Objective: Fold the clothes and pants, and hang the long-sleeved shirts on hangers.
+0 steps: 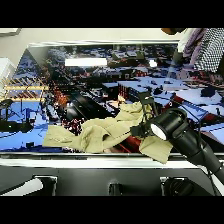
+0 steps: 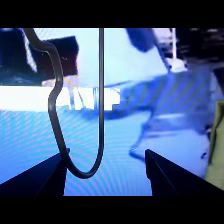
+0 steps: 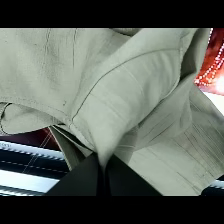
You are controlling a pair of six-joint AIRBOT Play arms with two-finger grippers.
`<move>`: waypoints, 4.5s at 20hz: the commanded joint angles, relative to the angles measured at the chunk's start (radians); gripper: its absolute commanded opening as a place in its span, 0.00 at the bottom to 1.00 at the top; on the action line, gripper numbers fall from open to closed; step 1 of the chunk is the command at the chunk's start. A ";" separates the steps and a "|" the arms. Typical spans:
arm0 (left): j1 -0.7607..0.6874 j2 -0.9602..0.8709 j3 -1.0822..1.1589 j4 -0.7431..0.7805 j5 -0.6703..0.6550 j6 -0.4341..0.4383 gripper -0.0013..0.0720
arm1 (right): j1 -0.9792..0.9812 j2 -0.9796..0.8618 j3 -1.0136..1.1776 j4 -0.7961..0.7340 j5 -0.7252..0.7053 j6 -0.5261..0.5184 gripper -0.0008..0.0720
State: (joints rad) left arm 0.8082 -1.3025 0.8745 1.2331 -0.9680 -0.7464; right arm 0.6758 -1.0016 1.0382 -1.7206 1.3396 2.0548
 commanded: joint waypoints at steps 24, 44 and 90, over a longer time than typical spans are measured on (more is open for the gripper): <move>-0.068 -0.087 0.015 0.031 0.119 -0.076 0.04 | 0.001 -0.001 0.000 -0.027 -0.017 0.003 0.05; -0.530 0.444 0.154 -0.074 0.085 -0.383 0.03 | 0.001 -0.116 0.000 -0.184 -0.182 0.276 0.05; -1.240 1.115 -0.314 -0.100 -0.271 -0.756 0.03 | 0.001 -0.237 0.002 -0.280 -0.191 0.593 0.05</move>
State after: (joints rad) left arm -0.4313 -0.1658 0.5869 1.1461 -1.3186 -1.5318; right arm 0.6758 -1.2549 1.0386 -2.0525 1.1740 2.6663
